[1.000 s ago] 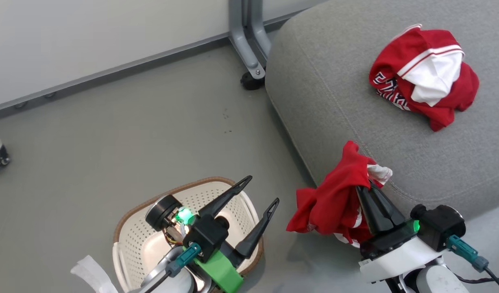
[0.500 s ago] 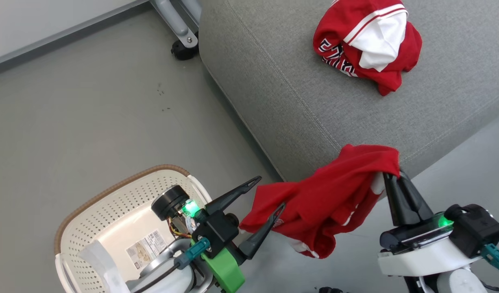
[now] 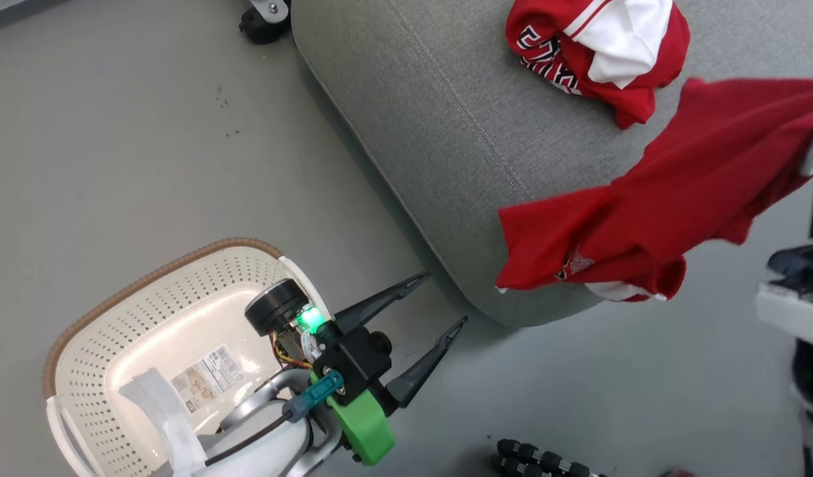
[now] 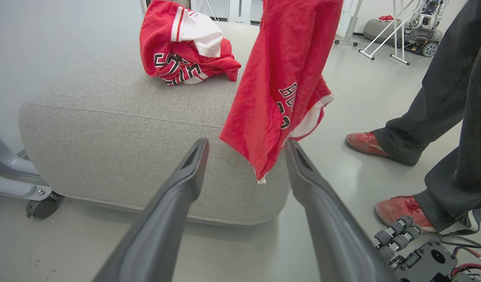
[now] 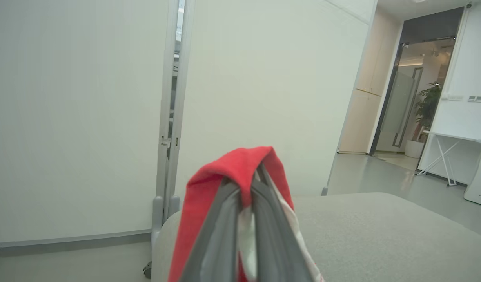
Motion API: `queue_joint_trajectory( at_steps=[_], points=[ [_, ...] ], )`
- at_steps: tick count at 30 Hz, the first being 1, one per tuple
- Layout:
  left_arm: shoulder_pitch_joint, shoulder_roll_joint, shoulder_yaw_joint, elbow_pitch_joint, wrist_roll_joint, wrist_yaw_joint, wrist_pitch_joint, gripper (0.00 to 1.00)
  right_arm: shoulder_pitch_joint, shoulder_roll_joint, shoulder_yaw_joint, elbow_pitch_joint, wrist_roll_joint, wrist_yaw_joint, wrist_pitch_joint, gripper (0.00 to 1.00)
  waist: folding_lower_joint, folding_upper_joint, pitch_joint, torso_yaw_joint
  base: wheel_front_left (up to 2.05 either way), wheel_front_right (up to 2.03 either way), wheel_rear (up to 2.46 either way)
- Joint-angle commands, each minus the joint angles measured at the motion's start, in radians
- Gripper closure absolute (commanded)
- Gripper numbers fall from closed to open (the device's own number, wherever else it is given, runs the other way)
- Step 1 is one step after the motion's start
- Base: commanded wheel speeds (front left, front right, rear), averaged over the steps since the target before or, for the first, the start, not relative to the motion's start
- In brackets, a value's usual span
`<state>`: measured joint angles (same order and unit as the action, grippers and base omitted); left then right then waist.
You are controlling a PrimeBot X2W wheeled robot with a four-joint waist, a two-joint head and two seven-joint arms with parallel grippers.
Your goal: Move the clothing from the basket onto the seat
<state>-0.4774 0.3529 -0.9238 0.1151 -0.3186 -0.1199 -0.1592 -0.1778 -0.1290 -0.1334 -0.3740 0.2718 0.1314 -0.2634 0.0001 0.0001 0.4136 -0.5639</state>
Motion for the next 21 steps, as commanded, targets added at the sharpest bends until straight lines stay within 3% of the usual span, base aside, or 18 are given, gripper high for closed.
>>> queue_joint_trajectory(
  at_steps=[1,10,17,21],
  points=[
    [-0.021,0.018,0.008,-0.015,0.002,0.005,0.009,0.00,-0.063,-0.023,-0.035,-0.005,0.010,-0.002,-0.002,1.00,-0.0001,-0.0001,0.049,0.003,0.00,0.00,0.00],
    [-0.053,0.106,0.038,-0.145,0.022,0.033,0.097,0.00,-0.496,-0.225,-0.197,0.200,0.053,-0.002,-0.001,1.00,-0.0001,-0.0001,0.211,0.055,0.00,0.00,0.00],
    [-0.101,0.147,0.054,-0.232,0.035,0.033,0.149,0.00,-0.772,-0.354,-0.223,0.519,0.049,-0.002,-0.001,1.00,-0.0001,-0.0001,0.345,0.124,0.00,0.00,0.00],
    [-0.122,0.155,0.055,-0.255,0.040,0.029,0.160,0.00,-0.868,-0.374,-0.198,0.719,0.036,-0.002,-0.001,1.00,-0.0001,-0.0001,0.394,0.161,0.00,0.00,0.00]
  ],
)
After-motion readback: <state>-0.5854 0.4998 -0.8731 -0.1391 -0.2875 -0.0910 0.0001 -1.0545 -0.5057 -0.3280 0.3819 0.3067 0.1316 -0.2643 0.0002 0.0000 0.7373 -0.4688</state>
